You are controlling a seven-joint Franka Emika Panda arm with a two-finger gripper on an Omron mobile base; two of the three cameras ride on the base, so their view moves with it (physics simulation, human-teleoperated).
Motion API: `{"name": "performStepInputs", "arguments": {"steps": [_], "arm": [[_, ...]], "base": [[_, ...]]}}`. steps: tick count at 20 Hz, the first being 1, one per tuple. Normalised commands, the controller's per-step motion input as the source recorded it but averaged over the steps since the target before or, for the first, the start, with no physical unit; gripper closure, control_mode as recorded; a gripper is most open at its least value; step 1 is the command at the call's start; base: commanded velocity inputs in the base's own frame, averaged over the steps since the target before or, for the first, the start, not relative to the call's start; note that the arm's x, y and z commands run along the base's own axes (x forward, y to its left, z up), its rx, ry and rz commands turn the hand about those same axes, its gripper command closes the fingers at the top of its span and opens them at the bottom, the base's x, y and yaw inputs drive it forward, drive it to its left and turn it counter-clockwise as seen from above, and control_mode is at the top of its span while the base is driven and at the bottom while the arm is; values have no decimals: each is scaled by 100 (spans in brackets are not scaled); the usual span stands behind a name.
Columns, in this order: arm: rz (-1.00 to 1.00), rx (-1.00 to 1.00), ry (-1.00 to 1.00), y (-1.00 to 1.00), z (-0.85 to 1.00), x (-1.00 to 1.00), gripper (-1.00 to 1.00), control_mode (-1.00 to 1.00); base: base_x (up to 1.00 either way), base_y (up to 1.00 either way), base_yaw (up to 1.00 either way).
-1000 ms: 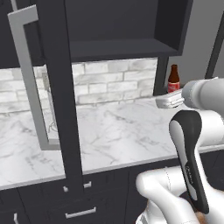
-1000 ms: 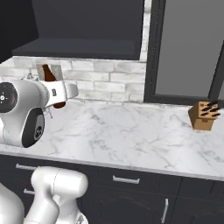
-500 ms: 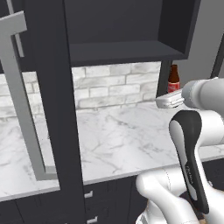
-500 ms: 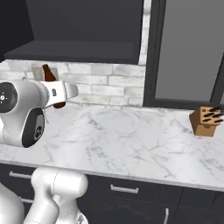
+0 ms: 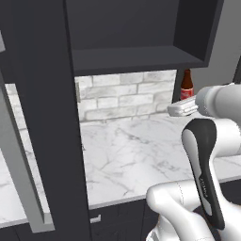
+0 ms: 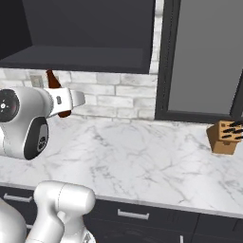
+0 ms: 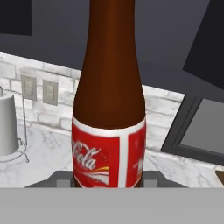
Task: Sort all alcoholic drinks to one cabinet, and non-alcoholic drinks to the other.
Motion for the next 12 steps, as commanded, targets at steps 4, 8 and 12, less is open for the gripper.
{"name": "performStepInputs", "arguments": {"steps": [4,8,12], "arm": [[0,0,0,0,0,0,100,100],[0,0,0,0,0,0,100,100],[0,0,0,0,0,0,100,100]], "base": [[41,-9,0],[22,-1,-1],[2,-1,-1]]}}
